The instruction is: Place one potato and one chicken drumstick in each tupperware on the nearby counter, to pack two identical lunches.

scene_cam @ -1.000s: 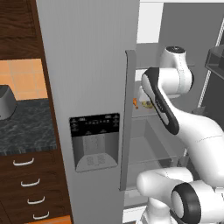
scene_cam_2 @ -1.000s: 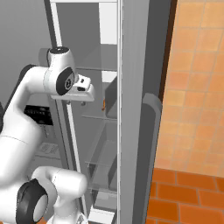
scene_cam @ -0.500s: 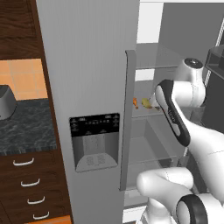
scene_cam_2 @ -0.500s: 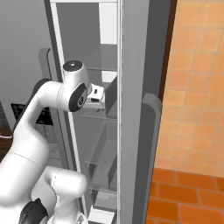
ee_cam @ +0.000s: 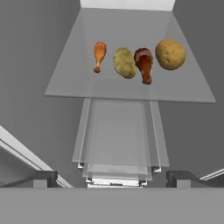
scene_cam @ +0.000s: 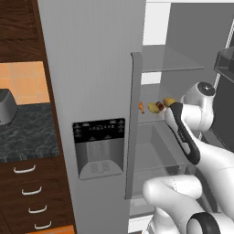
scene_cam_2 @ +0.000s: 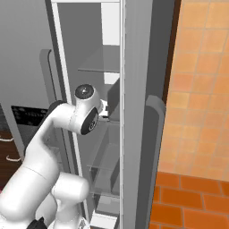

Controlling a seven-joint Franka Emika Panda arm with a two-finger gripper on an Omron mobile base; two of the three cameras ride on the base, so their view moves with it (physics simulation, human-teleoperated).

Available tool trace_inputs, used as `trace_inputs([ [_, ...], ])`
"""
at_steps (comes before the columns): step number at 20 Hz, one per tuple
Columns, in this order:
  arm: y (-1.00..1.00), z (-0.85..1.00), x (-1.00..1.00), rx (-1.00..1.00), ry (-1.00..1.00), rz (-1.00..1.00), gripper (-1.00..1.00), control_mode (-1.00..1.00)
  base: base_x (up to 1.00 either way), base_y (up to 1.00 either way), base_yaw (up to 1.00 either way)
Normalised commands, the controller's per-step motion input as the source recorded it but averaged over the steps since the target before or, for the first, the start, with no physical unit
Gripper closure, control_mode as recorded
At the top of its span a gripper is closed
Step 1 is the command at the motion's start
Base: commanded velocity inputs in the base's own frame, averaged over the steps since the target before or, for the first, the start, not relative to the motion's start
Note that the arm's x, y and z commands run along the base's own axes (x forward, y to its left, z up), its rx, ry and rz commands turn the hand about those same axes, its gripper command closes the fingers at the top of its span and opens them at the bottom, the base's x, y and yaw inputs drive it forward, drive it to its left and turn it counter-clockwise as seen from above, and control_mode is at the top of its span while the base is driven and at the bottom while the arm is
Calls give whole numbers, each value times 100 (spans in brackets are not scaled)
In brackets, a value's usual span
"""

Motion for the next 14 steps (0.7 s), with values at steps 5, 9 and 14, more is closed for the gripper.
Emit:
trace_inputs([
  [5, -4, -21, 53, 0, -2, 0, -100, -100, 0, 0, 0],
  [9, -19, -12, 52, 0, 0, -1, -100, -100, 0, 0, 0],
  [14, -21, -2, 44, 0, 0, 0, -100, -100, 0, 0, 0],
])
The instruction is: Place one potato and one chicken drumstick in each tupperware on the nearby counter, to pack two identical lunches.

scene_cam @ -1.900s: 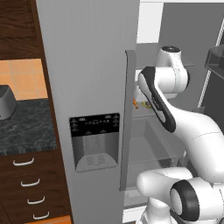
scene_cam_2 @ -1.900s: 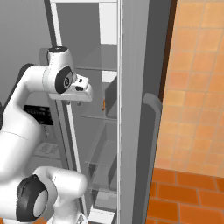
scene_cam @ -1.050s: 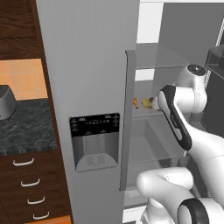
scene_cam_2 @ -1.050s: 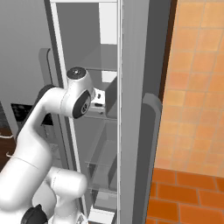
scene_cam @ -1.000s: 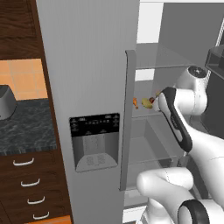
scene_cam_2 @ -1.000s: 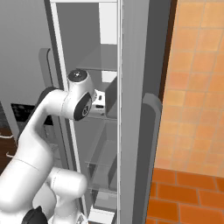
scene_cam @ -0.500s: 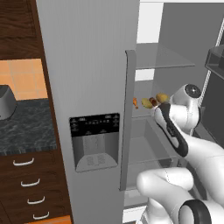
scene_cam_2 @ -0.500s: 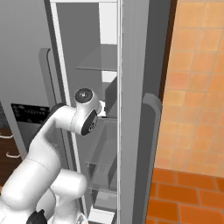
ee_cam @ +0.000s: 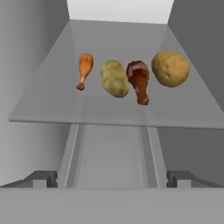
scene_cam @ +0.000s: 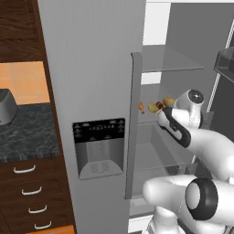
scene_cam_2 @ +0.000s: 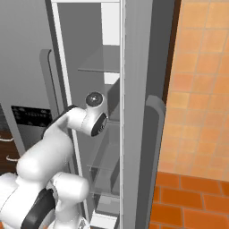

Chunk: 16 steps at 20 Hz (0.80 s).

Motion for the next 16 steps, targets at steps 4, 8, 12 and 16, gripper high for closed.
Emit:
trace_inputs([
  [4, -23, 0, 44, 0, 0, 0, -100, -100, 0, 0, 0],
  [8, -19, -10, 49, 0, 0, 0, -100, -100, 0, 0, 0],
  [12, -15, -30, 60, 0, 0, 0, -100, -100, 0, 0, 0],
  [16, -16, -33, 64, 0, 4, 0, -100, -100, 0, 0, 0],
])
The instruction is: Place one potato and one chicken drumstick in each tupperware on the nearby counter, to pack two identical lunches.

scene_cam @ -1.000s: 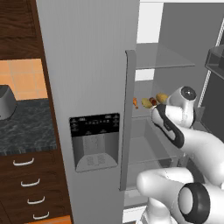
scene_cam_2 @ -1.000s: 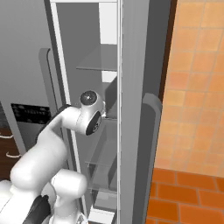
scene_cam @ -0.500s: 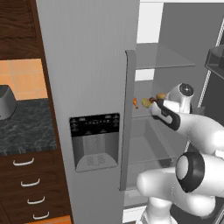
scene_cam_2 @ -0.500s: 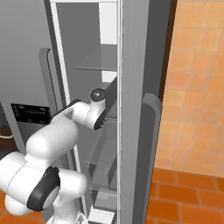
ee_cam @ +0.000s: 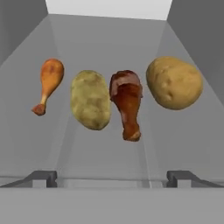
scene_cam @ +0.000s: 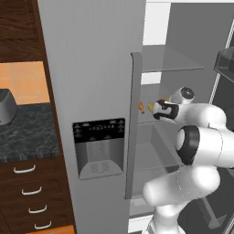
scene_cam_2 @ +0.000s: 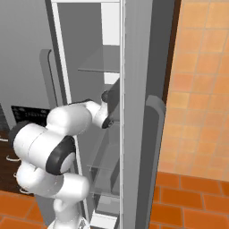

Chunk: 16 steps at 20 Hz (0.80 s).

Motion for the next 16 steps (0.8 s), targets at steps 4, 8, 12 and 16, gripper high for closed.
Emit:
trace_inputs([
  [4, -13, -32, 63, 0, 6, 0, -100, -100, 0, 0, 0],
  [8, -19, -22, 55, 0, 4, 4, -100, -100, 0, 0, 0],
  [12, -29, -31, 44, 1, 0, 9, -100, -100, 0, 0, 0],
  [16, -12, -50, 45, 0, 0, 9, -100, -100, 0, 0, 0],
])
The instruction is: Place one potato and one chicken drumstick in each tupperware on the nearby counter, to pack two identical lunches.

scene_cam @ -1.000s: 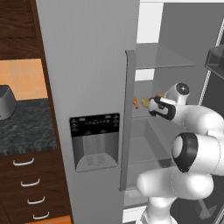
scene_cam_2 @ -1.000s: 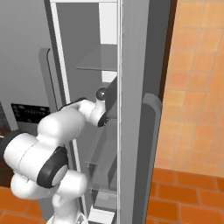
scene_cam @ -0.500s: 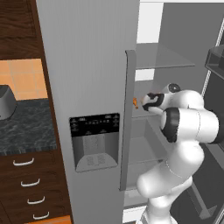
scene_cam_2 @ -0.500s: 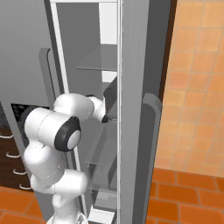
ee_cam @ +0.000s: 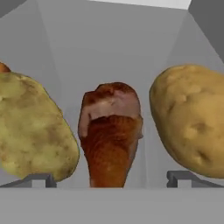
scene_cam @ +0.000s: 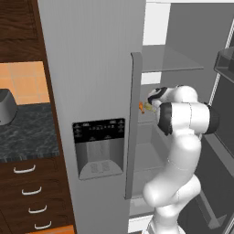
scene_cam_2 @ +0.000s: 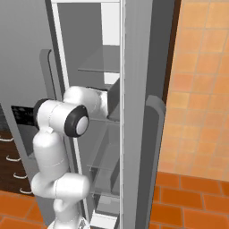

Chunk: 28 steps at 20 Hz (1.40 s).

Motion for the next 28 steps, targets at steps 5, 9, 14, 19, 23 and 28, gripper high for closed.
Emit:
trace_inputs([
  [5, 6, -74, 33, 0, 4, 4, -100, -100, 0, 0, 0],
  [9, 64, -81, 0, -6, 2, 0, 100, -100, 0, 0, 0],
  [14, 72, -17, -29, -2, 1, 0, 100, -100, 0, 0, 0],
  [19, 3, 1, -97, 0, -1, 0, 100, -100, 0, 0, 0],
  [23, 10, 59, -100, 1, -3, 0, 100, -100, 0, 0, 0],
  [28, 39, 97, -100, 0, 0, 0, 100, -100, 0, 0, 0],
])
